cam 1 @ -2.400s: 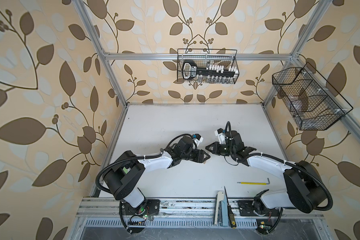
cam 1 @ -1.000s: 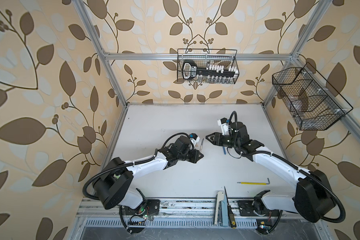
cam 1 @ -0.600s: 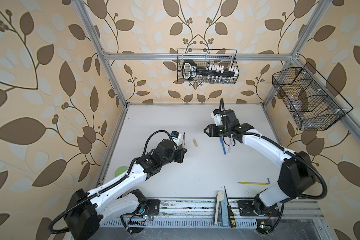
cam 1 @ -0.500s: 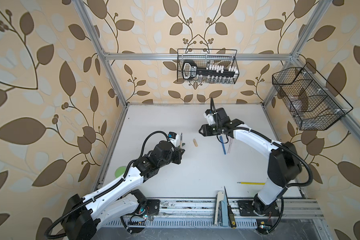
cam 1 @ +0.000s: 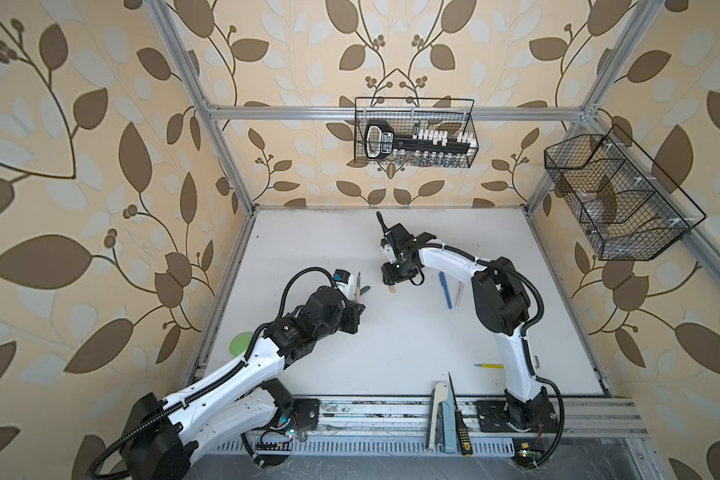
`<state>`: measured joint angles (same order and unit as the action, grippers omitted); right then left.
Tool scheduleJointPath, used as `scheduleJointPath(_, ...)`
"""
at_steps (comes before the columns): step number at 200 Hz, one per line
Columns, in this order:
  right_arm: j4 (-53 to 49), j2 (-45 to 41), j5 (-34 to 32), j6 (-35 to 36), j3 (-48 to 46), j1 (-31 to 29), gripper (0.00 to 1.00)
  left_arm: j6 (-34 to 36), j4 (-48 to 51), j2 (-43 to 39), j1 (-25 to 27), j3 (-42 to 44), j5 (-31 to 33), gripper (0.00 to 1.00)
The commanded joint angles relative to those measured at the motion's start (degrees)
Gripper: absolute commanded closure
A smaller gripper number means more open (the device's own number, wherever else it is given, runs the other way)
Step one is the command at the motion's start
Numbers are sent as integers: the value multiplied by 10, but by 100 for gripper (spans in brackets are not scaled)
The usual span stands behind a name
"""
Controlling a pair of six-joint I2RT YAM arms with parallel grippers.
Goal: Insert the pens into the pen caps
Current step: 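Close the right gripper on the beige cap and lift it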
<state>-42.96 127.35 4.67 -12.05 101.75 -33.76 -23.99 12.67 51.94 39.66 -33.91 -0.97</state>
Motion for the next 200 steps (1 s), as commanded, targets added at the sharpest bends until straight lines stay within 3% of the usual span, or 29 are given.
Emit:
scheduleJointPath(1, -36, 20, -21, 19, 18, -6, 47, 2, -9, -11, -3, 9, 8, 99)
scheduleJointPath(60, -38, 53, -21, 19, 35, -14, 52, 9, -9, -8, -4, 3, 2, 98)
scheduleJointPath(140, -94, 72, -109, 21, 56, -37, 65, 14, 7, -7, -3, -21, -15, 97)
scheduleJointPath(174, -99, 76, -107, 27, 53, -43, 68, 17, 2, 5, -4, -21, -21, 97)
scheduleJointPath(200, -99, 77, -123, 26, 54, -45, 75, 21, -15, 12, -3, -14, -27, 97)
